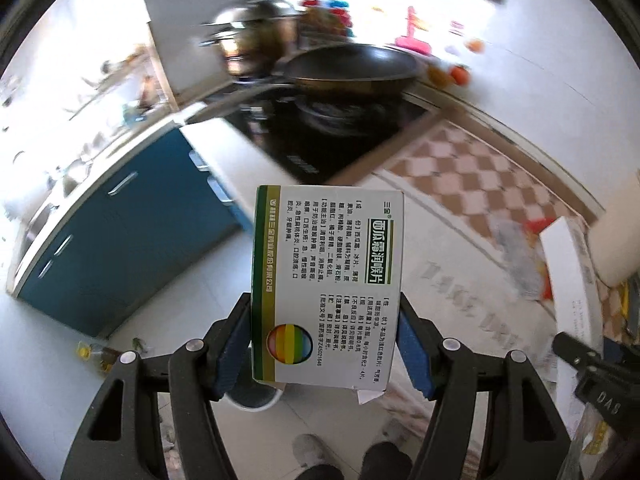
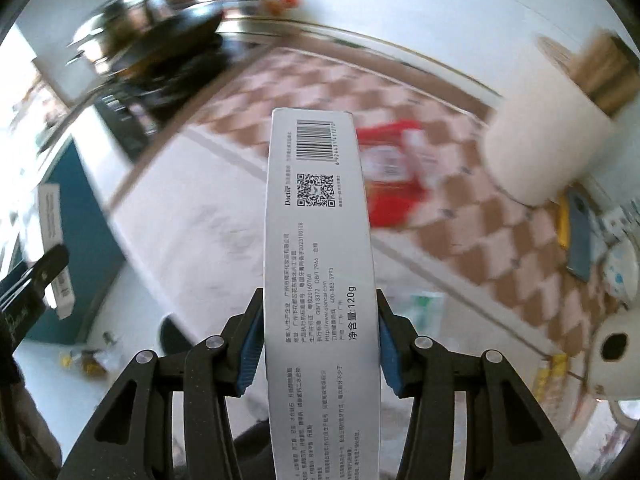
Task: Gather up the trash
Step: 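Carry both boxes over the white bin and open both grippers to drop them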
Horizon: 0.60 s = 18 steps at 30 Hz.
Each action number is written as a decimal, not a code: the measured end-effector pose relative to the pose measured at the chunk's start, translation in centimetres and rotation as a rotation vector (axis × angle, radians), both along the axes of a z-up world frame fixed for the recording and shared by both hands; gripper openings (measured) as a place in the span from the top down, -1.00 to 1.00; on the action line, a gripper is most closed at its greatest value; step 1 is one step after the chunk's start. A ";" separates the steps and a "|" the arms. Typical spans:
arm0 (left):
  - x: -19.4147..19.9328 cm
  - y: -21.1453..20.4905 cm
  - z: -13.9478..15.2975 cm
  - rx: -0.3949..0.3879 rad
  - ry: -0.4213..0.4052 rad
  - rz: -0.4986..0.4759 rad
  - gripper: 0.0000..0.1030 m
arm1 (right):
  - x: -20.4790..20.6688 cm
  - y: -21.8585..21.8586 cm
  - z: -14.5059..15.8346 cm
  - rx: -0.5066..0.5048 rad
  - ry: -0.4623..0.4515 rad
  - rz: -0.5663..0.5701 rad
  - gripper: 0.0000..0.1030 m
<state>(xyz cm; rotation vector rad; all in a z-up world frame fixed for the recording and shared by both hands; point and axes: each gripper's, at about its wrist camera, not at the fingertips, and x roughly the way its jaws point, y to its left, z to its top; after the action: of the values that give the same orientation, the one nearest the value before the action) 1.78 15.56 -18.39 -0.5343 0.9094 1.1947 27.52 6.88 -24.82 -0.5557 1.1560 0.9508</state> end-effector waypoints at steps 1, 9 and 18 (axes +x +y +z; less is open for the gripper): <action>-1.4 0.2 -0.2 0.006 0.004 0.017 -0.24 | -2.1 0.9 0.1 0.026 0.022 0.026 0.00; -14.6 2.8 -5.6 -0.082 0.051 0.218 -0.24 | -15.8 7.1 -4.1 0.016 0.085 0.215 0.00; -27.3 7.3 -22.6 -0.368 0.023 0.431 -0.24 | -31.2 13.4 -18.5 -0.146 0.154 0.450 0.00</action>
<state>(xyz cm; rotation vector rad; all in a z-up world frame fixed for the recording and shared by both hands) -25.54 22.83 -41.04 -1.0546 1.0743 1.4255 -3.70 20.30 -43.28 -0.8977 1.2711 1.3168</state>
